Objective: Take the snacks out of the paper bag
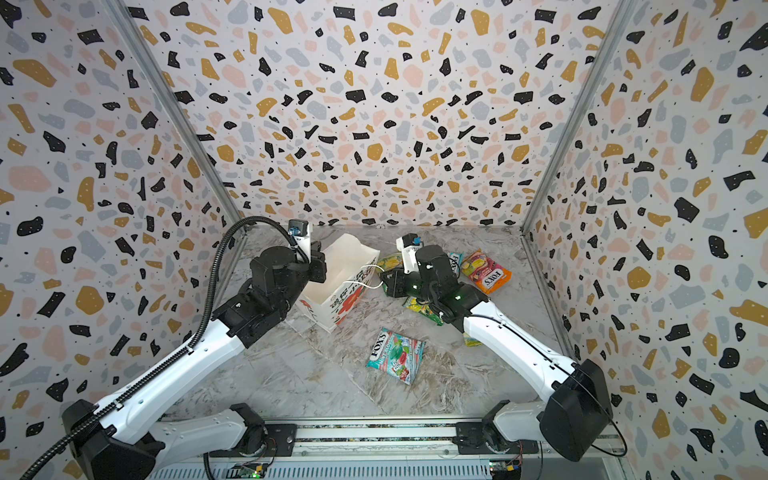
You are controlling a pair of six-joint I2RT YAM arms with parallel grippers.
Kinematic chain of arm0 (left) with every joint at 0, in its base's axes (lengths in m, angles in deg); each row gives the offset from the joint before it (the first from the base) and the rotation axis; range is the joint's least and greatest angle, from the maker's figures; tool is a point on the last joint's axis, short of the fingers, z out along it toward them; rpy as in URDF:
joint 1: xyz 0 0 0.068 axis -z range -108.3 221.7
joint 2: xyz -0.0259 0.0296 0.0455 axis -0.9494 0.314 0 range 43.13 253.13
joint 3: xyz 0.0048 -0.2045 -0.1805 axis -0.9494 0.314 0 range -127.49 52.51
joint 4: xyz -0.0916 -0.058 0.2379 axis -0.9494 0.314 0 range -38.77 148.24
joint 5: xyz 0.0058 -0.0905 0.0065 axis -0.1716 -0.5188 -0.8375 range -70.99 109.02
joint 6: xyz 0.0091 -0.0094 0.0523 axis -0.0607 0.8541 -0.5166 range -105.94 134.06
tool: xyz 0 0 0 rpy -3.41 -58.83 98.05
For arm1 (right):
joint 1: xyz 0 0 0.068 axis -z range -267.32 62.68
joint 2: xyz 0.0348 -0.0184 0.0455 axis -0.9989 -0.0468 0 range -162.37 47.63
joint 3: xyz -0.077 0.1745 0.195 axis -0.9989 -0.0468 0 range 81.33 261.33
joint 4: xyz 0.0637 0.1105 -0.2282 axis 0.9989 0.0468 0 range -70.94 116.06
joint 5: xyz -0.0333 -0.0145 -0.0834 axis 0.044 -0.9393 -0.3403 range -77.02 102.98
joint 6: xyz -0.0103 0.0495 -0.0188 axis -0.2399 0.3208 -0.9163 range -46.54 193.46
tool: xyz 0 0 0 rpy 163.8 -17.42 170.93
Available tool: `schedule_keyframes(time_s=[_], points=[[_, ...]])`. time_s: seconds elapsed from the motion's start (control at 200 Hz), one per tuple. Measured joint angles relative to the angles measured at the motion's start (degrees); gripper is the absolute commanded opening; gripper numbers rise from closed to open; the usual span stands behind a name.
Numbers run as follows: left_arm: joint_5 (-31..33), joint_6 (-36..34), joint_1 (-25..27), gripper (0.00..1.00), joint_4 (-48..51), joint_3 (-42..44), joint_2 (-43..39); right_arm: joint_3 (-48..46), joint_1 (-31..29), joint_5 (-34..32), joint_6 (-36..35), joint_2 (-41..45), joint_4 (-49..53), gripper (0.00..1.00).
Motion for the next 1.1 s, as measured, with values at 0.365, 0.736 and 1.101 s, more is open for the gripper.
schedule_keyframes(time_s=[0.365, 0.736, 1.101], points=[[-1.0, 0.3, -2.3, 0.74, 0.0, 0.0, 1.5, 7.8, 0.2, 1.5, -0.7, -6.1, 0.6, 0.47], [-1.1, -2.8, -6.5, 1.0, -1.5, 0.7, -4.0, 21.9, 0.4, 2.1, -4.0, -12.9, 4.6, 0.64], [4.6, -4.0, -6.6, 1.0, -1.6, 0.7, -9.9, 28.4, 1.2, -2.9, -9.7, -14.4, 8.6, 0.75]])
